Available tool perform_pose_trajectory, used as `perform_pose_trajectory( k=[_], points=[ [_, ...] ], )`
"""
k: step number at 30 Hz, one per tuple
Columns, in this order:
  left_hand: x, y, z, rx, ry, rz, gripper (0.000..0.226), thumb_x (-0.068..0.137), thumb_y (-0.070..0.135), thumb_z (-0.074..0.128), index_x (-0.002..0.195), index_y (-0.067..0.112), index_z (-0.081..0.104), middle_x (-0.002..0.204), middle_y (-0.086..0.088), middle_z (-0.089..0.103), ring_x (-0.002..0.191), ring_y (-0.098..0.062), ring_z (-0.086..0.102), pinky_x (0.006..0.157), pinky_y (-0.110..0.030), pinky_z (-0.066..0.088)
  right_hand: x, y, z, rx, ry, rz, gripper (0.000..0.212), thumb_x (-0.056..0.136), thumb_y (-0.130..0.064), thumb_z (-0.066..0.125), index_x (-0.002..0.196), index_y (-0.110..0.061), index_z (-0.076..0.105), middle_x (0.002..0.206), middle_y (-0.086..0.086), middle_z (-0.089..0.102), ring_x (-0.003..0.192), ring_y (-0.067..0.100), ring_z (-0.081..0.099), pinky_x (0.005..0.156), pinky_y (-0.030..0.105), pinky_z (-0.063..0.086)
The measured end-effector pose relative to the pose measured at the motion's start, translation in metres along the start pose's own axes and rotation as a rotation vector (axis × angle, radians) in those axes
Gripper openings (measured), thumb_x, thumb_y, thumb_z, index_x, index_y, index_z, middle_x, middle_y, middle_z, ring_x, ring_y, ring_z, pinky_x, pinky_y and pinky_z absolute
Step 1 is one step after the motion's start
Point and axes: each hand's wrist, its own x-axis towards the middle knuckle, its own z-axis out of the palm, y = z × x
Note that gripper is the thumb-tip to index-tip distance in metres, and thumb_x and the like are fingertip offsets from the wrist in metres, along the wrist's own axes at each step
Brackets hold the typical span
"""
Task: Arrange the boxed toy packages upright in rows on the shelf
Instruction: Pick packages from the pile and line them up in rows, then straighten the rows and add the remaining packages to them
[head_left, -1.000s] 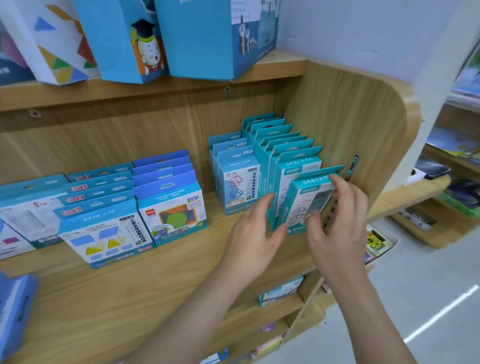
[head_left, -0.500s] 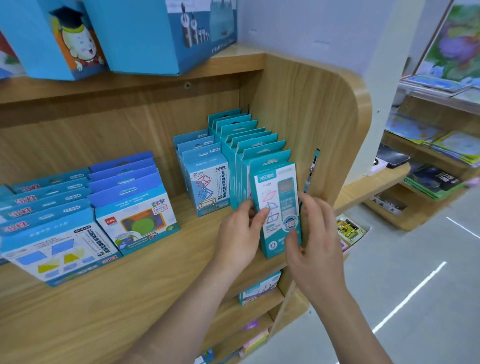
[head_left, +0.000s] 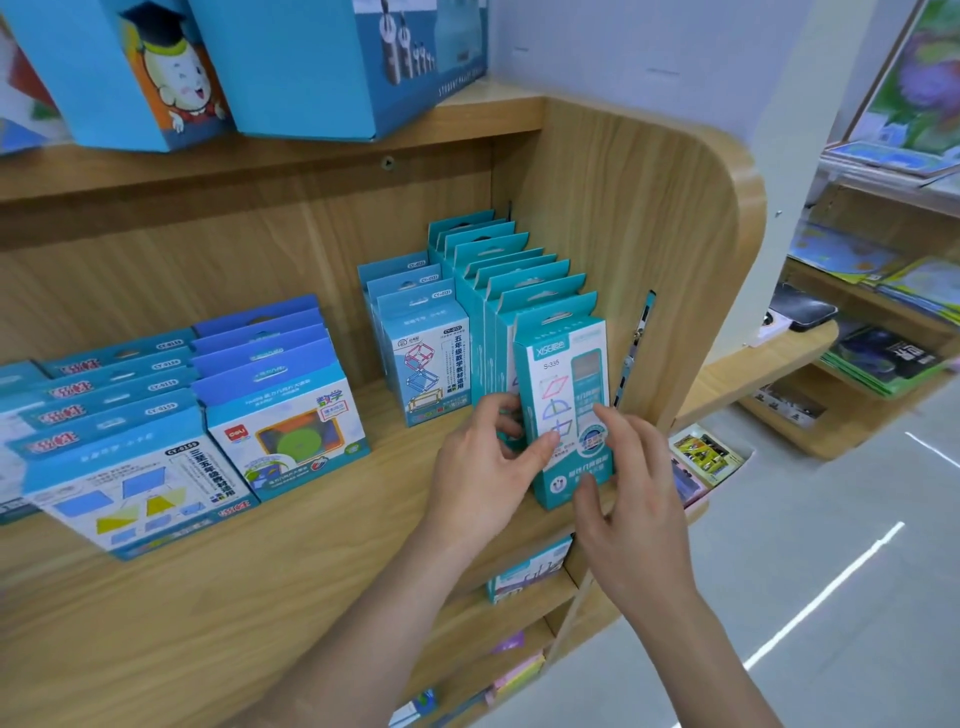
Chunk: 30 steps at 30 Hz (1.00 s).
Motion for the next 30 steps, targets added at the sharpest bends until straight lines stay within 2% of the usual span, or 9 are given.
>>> perform_pose_trajectory(
  k=[3, 6, 10, 13, 17, 19, 21, 25, 30],
  points=[
    [-0.007, -0.003, -0.014, 0.011, 0.068, 0.030, 0.032, 0.084, 0.042, 0.065, 0.110, 0.028, 0.053, 0.091, 0.014, 0.062, 0.072, -0.003, 0.058, 0.066, -0.030, 0.052, 0.002, -0.007, -0.001, 0.024, -0.012, -0.023, 0.050, 0.089, -0.018, 0.057, 0.135, -0.028, 0.041, 0.134, -0.006, 0.039, 0.125, 0.006, 0.038, 0.076, 0.020, 0.055],
    [-0.018, -0.002, -0.040, 0.024, 0.159, 0.121, 0.013, 0.088, 0.033, 0.063, 0.098, 0.025, 0.064, 0.084, 0.012, 0.064, 0.073, -0.006, 0.057, 0.063, -0.026, 0.049, 0.009, -0.023, 0.000, 0.037, -0.064, -0.078, 0.050, 0.090, -0.015, 0.056, 0.133, -0.033, 0.038, 0.130, -0.009, 0.043, 0.120, 0.009, 0.046, 0.071, 0.018, 0.054],
    [-0.038, -0.003, -0.092, 0.075, 0.208, 0.196, 0.016, 0.088, 0.032, 0.058, 0.080, 0.022, 0.068, 0.068, 0.008, 0.064, 0.064, -0.008, 0.058, 0.062, -0.030, 0.046, 0.021, -0.065, 0.008, 0.108, -0.171, -0.193, 0.053, 0.089, -0.013, 0.055, 0.136, -0.031, 0.038, 0.115, -0.011, 0.053, 0.094, 0.007, 0.057, 0.074, 0.031, 0.054],
    [-0.060, -0.014, -0.134, 0.115, 0.204, 0.180, 0.008, 0.087, 0.029, 0.055, 0.092, 0.027, 0.061, 0.072, 0.011, 0.065, 0.063, -0.005, 0.059, 0.063, -0.024, 0.047, 0.022, -0.099, 0.020, 0.158, -0.248, -0.242, 0.054, 0.084, -0.019, 0.053, 0.135, -0.033, 0.040, 0.106, -0.014, 0.056, 0.084, 0.007, 0.059, 0.077, 0.038, 0.052],
    [-0.101, -0.045, -0.189, 0.219, 0.209, 0.167, 0.039, 0.075, -0.003, 0.046, 0.089, 0.026, 0.068, 0.084, 0.017, 0.062, 0.078, 0.000, 0.056, 0.075, -0.013, 0.044, 0.010, -0.149, 0.047, 0.223, -0.395, -0.273, 0.049, 0.082, -0.026, 0.051, 0.130, -0.036, 0.044, 0.099, -0.017, 0.058, 0.082, 0.005, 0.060, 0.079, 0.034, 0.051],
    [-0.126, -0.063, -0.214, 0.261, 0.207, 0.127, 0.044, 0.069, -0.007, 0.041, 0.087, 0.021, 0.070, 0.089, 0.014, 0.061, 0.081, 0.001, 0.054, 0.078, -0.010, 0.041, -0.004, -0.174, 0.063, 0.291, -0.437, -0.286, 0.038, 0.084, -0.022, 0.053, 0.121, -0.030, 0.053, 0.092, -0.014, 0.062, 0.080, 0.005, 0.061, 0.077, 0.031, 0.049],
    [-0.151, -0.076, -0.236, 0.297, 0.197, 0.073, 0.041, 0.070, -0.006, 0.043, 0.086, 0.020, 0.071, 0.090, 0.013, 0.063, 0.084, 0.000, 0.056, 0.079, -0.012, 0.042, -0.020, -0.197, 0.080, 0.372, -0.485, -0.262, 0.026, 0.087, -0.013, 0.058, 0.109, -0.028, 0.060, 0.086, -0.015, 0.064, 0.078, 0.005, 0.061, 0.075, 0.030, 0.049],
    [-0.202, -0.108, -0.277, 0.430, 0.152, 0.032, 0.036, 0.071, -0.001, 0.049, 0.089, 0.022, 0.069, 0.093, 0.008, 0.066, 0.090, -0.007, 0.057, 0.083, -0.017, 0.042, -0.055, -0.241, 0.120, 0.432, -0.634, -0.217, 0.030, 0.087, -0.010, 0.061, 0.088, -0.039, 0.057, 0.085, -0.013, 0.068, 0.076, 0.004, 0.064, 0.074, 0.030, 0.053],
    [-0.244, -0.141, -0.323, 0.579, 0.264, 0.028, 0.025, 0.081, 0.016, 0.048, 0.094, 0.024, 0.067, 0.095, 0.008, 0.066, 0.091, -0.013, 0.058, 0.079, -0.028, 0.046, -0.100, -0.287, 0.163, 0.495, -0.713, -0.204, 0.037, 0.085, -0.003, 0.062, 0.085, -0.039, 0.055, 0.087, -0.007, 0.070, 0.077, 0.003, 0.065, 0.072, 0.016, 0.051]
  ],
)
